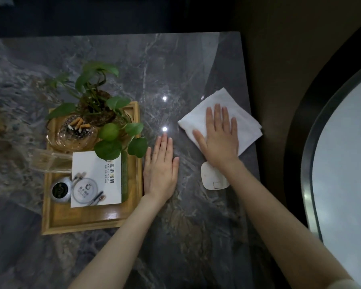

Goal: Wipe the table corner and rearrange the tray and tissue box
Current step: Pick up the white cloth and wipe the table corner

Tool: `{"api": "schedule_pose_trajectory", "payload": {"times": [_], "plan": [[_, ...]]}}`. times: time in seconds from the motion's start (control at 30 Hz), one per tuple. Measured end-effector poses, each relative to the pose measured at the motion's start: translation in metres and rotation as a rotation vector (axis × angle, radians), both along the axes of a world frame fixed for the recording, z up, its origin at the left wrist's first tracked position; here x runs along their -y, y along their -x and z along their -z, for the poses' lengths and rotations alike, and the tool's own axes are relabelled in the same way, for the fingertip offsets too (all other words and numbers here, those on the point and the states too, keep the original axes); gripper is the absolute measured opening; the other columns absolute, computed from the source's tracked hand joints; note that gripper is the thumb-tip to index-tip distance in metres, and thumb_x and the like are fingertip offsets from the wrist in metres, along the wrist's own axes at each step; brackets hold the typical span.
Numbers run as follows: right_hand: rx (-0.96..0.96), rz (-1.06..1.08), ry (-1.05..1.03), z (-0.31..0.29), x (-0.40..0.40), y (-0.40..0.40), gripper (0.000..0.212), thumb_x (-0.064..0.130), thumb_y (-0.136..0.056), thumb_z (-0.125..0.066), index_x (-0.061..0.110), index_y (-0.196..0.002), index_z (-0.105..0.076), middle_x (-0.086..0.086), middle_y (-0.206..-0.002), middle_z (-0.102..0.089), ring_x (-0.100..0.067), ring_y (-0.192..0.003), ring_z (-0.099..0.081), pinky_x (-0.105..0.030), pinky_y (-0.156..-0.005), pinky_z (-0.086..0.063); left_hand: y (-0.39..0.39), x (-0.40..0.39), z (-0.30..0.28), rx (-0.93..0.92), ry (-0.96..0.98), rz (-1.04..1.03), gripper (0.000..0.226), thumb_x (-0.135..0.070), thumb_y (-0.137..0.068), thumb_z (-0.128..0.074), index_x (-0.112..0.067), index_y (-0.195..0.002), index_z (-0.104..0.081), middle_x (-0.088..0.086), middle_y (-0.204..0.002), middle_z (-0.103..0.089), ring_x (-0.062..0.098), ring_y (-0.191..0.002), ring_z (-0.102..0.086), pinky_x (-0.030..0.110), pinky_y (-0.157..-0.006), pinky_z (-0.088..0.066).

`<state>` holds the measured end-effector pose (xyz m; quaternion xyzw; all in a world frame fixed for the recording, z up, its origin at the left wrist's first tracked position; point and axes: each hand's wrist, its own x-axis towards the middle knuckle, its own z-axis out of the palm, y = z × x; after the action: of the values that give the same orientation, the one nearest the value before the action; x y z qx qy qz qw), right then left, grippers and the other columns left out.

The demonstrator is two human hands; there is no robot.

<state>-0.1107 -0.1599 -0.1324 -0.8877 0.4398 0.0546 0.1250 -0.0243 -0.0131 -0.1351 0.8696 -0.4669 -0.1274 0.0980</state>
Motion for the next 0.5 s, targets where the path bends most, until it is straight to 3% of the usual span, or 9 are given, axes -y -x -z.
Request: {"api": "schedule_pose_trajectory", "payload": {"times": [0.3, 0.5], "plan": [[-0.003, -0.006, 0.041, 0.000, 0.058, -0.010, 0.067, 0.048, -0.095, -0.020, 0.011, -0.146, 0.003, -0.012, -0.157, 0.003, -0.024, -0.145, 0.006, -0.042, -0.115, 0.007, -0.001, 0.002, -0.001, -0.002, 0.021, -0.013, 0.054, -0.032, -0.093, -0.021, -0.008, -0.141, -0.026, 0.007, -0.151, -0.028, 0.014, -0.139, -0.015, 0.030, -0.112, -0.001], [0.073, 0.093, 0.006, 0.001, 0.051, -0.030, 0.071, 0.050, -0.094, -0.022, 0.007, -0.145, 0.001, -0.015, -0.157, 0.001, -0.026, -0.145, 0.004, -0.039, -0.116, 0.005, -0.001, 0.002, -0.003, 0.009, -0.010, -0.013, 0.051, -0.030, -0.094, -0.025, -0.006, -0.139, -0.033, 0.009, -0.148, -0.035, 0.020, -0.138, -0.028, 0.030, -0.111, -0.004]]}}
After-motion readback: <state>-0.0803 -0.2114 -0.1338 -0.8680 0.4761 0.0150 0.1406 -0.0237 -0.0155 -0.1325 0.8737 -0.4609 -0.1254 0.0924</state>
